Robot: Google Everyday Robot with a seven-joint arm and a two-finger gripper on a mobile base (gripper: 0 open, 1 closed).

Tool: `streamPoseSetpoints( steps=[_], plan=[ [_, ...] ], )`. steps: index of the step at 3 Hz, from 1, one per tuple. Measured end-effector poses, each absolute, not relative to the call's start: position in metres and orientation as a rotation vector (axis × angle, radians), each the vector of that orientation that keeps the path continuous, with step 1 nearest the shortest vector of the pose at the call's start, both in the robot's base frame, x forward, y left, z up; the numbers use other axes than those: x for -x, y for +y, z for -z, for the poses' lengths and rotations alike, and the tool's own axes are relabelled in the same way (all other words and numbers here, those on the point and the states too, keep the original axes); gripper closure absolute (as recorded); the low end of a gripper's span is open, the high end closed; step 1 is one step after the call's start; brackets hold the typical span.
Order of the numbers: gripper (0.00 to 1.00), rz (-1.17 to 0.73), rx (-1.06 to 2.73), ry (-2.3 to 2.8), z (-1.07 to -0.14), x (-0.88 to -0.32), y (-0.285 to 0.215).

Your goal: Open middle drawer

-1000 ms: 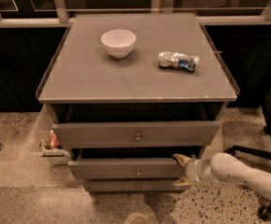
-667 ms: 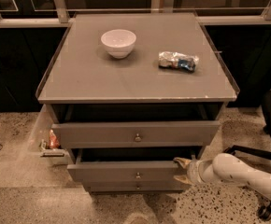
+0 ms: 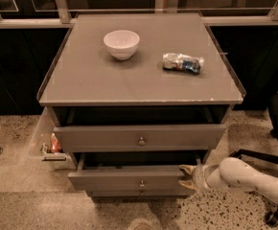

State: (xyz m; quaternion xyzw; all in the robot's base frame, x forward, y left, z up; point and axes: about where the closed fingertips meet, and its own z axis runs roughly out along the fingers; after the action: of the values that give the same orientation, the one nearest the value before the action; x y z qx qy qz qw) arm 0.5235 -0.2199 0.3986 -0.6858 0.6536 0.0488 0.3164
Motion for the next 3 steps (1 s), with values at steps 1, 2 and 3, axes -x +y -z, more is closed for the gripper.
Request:
streamPoseSetpoints(
  steps=[1, 2, 3],
  plan=[
    [0.62, -0.129, 1.806, 1.721, -0.3986, -0.5235, -0.2199],
    [0.39, -0.129, 1.806, 1.721, -0.3986, -0.5235, -0.2199],
    [0.16, -0.160, 1.798, 1.747, -0.3894, -0.5298, -0.2230]
  ],
)
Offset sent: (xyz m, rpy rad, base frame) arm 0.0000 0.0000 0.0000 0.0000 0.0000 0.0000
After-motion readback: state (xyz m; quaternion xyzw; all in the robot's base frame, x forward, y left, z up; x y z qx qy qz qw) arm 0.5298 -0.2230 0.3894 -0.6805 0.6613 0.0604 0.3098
